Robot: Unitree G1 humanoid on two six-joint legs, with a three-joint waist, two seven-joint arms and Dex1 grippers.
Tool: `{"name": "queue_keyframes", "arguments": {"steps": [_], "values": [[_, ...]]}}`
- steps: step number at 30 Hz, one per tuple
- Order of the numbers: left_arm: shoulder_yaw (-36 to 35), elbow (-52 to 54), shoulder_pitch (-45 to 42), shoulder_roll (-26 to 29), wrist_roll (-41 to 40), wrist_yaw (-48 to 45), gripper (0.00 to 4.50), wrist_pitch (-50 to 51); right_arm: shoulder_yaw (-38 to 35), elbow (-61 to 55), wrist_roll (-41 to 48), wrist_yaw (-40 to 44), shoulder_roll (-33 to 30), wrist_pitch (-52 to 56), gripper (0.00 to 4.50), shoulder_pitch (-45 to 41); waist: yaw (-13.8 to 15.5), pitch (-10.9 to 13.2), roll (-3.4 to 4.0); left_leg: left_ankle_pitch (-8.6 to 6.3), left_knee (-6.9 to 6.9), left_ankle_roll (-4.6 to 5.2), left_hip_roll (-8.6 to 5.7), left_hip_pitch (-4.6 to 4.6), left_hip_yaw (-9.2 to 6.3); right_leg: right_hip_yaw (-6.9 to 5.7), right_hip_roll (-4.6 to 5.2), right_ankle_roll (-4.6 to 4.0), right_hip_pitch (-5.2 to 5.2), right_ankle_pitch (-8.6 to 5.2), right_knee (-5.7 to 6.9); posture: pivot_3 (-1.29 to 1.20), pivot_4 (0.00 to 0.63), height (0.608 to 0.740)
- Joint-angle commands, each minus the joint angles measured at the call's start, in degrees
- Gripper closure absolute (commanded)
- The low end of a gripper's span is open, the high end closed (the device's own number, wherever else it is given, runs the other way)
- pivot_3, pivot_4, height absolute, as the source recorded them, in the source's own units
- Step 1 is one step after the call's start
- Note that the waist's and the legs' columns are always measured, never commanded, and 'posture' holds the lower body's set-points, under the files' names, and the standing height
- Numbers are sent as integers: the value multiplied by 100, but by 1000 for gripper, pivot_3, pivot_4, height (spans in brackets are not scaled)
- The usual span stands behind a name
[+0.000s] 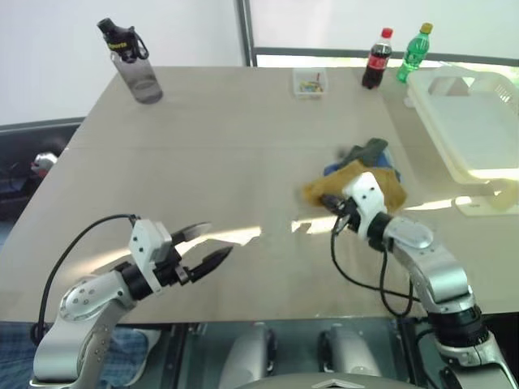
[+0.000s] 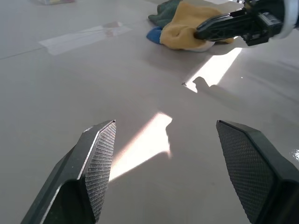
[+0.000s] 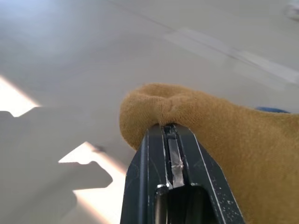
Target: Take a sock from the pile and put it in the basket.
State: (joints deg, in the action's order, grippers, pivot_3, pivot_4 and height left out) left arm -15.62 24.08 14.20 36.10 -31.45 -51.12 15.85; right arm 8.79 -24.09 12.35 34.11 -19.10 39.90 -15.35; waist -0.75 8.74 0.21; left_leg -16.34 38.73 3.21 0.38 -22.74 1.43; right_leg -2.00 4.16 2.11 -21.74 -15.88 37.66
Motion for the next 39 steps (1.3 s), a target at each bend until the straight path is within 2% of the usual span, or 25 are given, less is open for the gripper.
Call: {"name": "queue_keyframes", "arguments": {"steps": [1,5,9,13,22,23,26,27,34,39], "values": [[-66,101,-2,36,-18,-21,840,-100,44,-686,628,149,-25,771,4446,-11,3,0,0,-1,0,1,0,0,-1,0,1,0,0,0,0,0,150,740],[-54,99,-11,27,-13,-16,840,-106,170,-794,888,-25,20,1388,4446,-108,-3,0,0,-2,-2,2,0,0,-2,-1,3,-2,-3,-1,0,0,150,740],[-47,83,-31,32,-9,-17,840,-104,688,-530,675,-259,-153,2003,4446,-328,-9,1,1,-2,-3,1,0,-6,-2,-1,5,-3,-15,-1,0,0,150,740],[-43,88,-44,52,-16,-26,840,-84,984,-108,653,-561,321,2273,4446,-719,-33,1,1,9,-9,-18,0,-15,0,1,5,-4,-32,-2,1,0,150,740],[-73,139,-52,131,-79,-34,840,-12,1185,888,669,-707,1358,1917,4446,-1294,-21,0,1,16,-31,-28,-4,-22,3,4,2,-6,-40,-3,-5,0,150,740],[-73,145,-59,138,-86,-30,840,-1,1207,940,679,-679,1395,1899,4069,-1319,-23,0,1,16,-31,-28,-5,-22,4,5,3,-6,-40,-3,-5,0,150,740],[-74,138,-73,167,-92,-42,840,14,1253,982,642,-654,1391,1796,3489,-1307,-27,0,0,16,-30,-28,-6,-21,5,5,3,-6,-40,-3,-4,0,150,740],[-81,134,-76,180,-99,-54,840,21,1140,796,739,-588,1288,1866,3192,-1251,-27,0,0,16,-30,-29,-6,-21,4,5,2,-6,-40,-3,-1,0,150,740],[-88,109,-123,267,-141,-121,840,90,620,-483,1098,-87,231,1752,3192,-639,-8,0,0,16,-31,-29,-6,-24,4,5,4,-6,-42,-3,-5,0,150,740],[-28,47,-234,271,-129,-165,840,125,459,-430,809,-141,-554,1487,3192,-265,-18,2,-1,11,-33,-18,-5,-22,4,5,4,-6,-42,-3,-1,0,150,740]]}}
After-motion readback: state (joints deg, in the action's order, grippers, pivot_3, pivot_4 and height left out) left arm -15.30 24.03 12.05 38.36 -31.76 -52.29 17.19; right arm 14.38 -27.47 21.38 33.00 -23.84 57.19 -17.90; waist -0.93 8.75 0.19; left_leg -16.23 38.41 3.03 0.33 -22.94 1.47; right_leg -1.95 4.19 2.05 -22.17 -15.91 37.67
